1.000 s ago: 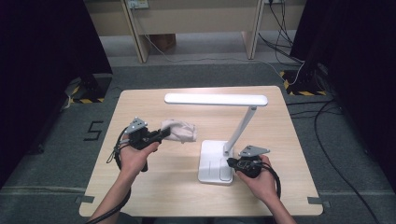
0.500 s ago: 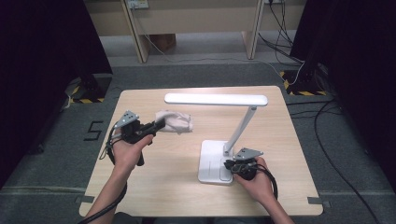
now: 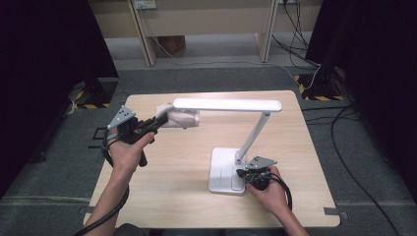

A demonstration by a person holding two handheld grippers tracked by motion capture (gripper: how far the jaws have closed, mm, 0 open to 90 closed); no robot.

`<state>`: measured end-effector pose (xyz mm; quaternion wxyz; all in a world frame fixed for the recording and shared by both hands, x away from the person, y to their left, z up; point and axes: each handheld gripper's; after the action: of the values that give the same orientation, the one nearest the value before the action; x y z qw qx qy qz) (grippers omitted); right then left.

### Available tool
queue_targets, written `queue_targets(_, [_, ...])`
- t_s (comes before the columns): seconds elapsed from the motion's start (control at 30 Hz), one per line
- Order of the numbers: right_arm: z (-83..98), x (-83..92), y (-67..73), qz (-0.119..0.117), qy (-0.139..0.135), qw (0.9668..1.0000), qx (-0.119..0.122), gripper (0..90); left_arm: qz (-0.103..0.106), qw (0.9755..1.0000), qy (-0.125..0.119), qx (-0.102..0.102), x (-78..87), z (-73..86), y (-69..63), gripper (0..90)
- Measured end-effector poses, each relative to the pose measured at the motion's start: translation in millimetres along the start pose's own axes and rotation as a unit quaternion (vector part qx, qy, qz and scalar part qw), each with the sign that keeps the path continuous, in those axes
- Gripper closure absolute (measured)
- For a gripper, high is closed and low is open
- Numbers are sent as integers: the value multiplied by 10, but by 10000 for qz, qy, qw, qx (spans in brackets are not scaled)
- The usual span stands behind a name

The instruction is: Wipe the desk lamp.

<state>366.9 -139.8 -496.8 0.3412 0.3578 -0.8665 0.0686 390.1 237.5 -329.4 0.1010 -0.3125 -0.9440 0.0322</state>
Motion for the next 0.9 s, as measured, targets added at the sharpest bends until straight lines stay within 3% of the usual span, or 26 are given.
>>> queue_targets(0.17, [2, 0, 1, 3, -8, 10000, 8, 900, 179, 9997, -140, 113, 37, -98, -57, 839])
queue_targets(0.43, [4, 3, -6, -13, -5, 10000, -18, 900, 272, 9991, -288, 115, 105, -201, -103, 839])
queue_targets(0.9, [4, -4, -8, -32, -23, 10000, -26, 900, 260, 9983, -520, -92, 205, -390, -145, 839])
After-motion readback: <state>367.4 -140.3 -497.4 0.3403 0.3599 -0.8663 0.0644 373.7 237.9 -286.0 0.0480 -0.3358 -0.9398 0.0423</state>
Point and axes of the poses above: each handheld gripper's, and its own axes: x roughly backward along the jaws, z roughly out of its underside, y roughly to its left, and after that the axes turned 7 degrees about -x, right-handed
